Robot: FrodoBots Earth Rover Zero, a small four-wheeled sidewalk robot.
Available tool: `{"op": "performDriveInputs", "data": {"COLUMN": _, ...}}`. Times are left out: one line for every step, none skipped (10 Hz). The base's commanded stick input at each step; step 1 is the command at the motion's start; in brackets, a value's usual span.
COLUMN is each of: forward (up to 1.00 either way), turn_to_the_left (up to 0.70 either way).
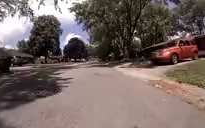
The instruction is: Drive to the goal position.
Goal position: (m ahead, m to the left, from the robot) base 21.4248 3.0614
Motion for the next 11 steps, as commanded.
{"op": "performDriveInputs", "data": {"forward": 0.70, "turn_to_the_left": 0.00}}
{"op": "performDriveInputs", "data": {"forward": 0.70, "turn_to_the_left": 0.00}}
{"op": "performDriveInputs", "data": {"forward": 0.70, "turn_to_the_left": 0.00}}
{"op": "performDriveInputs", "data": {"forward": 0.70, "turn_to_the_left": 0.00}}
{"op": "performDriveInputs", "data": {"forward": 0.70, "turn_to_the_left": 0.00}}
{"op": "performDriveInputs", "data": {"forward": 0.70, "turn_to_the_left": 0.00}}
{"op": "performDriveInputs", "data": {"forward": 0.70, "turn_to_the_left": 0.00}}
{"op": "performDriveInputs", "data": {"forward": 0.70, "turn_to_the_left": 0.00}}
{"op": "performDriveInputs", "data": {"forward": 0.70, "turn_to_the_left": 0.00}}
{"op": "performDriveInputs", "data": {"forward": 0.70, "turn_to_the_left": 0.00}}
{"op": "performDriveInputs", "data": {"forward": 0.70, "turn_to_the_left": 0.00}}
